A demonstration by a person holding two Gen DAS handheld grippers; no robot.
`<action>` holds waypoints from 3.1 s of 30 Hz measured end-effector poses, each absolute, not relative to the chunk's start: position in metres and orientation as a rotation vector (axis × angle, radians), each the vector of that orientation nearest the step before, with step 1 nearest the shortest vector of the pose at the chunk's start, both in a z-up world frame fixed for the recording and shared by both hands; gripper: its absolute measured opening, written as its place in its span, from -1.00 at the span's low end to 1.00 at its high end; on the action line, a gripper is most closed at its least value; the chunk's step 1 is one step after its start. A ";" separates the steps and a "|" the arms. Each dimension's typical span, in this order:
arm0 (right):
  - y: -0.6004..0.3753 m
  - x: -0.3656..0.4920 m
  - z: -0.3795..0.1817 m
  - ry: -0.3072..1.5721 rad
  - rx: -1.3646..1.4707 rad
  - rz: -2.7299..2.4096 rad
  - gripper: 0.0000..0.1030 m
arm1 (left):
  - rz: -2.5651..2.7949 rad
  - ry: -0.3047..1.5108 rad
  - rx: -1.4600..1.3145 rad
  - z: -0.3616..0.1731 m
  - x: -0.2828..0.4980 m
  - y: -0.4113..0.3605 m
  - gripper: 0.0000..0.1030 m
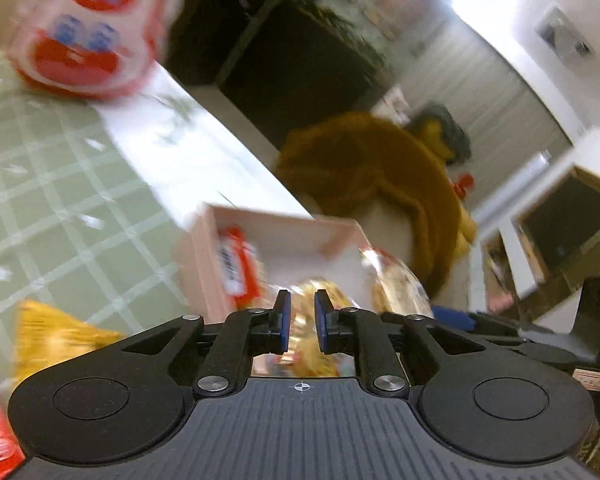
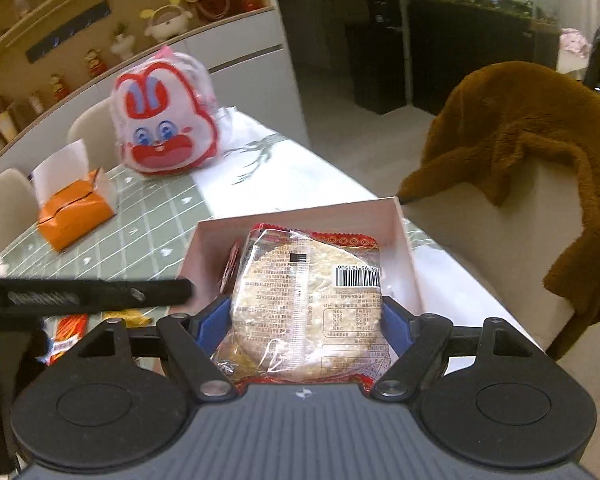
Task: Organize snacks
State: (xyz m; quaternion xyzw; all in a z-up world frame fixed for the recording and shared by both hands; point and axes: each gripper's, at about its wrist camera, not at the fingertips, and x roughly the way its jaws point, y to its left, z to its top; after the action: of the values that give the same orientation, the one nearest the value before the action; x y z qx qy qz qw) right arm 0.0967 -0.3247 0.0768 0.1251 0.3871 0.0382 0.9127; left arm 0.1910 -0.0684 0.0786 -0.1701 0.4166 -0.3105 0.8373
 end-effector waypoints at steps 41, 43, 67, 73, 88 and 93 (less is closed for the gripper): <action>-0.084 0.151 0.014 0.940 0.025 0.269 0.45 | -0.023 0.893 -0.445 0.031 0.081 0.129 -0.68; -0.086 0.139 0.014 0.936 0.000 0.285 0.39 | -0.042 0.892 -0.457 0.029 0.085 0.128 -0.68; -0.143 -0.004 0.014 0.921 0.013 0.266 0.28 | -0.275 0.959 -0.263 0.030 0.089 0.047 -0.67; -0.174 -0.017 0.012 0.905 0.081 0.194 0.30 | -0.342 1.005 -0.240 0.020 0.083 0.026 -0.63; -0.103 0.047 0.052 0.801 -0.081 0.430 0.43 | -0.113 0.928 -0.365 0.048 0.065 0.099 -0.63; -0.057 0.094 0.046 0.816 -0.145 0.465 0.43 | -0.047 0.941 -0.416 0.044 0.061 0.128 -0.62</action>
State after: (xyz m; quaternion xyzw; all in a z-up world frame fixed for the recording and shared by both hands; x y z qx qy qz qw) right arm 0.0938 -0.0571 0.0458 -0.0697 0.3928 0.2238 0.8892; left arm 0.0611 0.1280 0.0445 -0.1987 0.4498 -0.0226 0.8704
